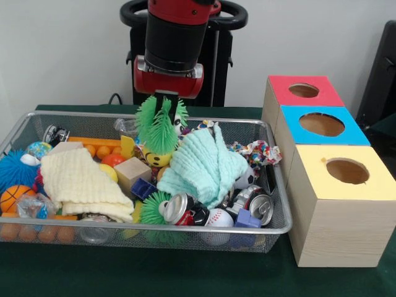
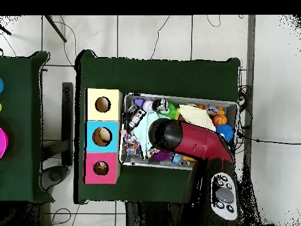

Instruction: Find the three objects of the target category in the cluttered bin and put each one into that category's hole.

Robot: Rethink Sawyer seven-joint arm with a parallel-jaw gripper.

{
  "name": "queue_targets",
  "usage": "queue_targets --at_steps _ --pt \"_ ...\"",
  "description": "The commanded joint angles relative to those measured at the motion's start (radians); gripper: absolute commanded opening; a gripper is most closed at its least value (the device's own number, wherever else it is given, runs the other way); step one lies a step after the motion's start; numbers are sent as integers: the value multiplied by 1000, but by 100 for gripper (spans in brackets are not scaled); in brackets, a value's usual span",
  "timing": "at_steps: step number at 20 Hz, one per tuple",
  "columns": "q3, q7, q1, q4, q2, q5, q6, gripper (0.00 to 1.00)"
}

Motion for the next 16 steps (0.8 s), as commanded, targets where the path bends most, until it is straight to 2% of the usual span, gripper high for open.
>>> queue_targets --at_steps 1,6,10,16 --pt "68 239 -29 105 59 46 -108 0" --pt "60 250 -20 112 69 71 -101 0" --pt "84 257 -41 147 63 86 -176 0" --pt "78 240 -40 125 85 95 -148 0"
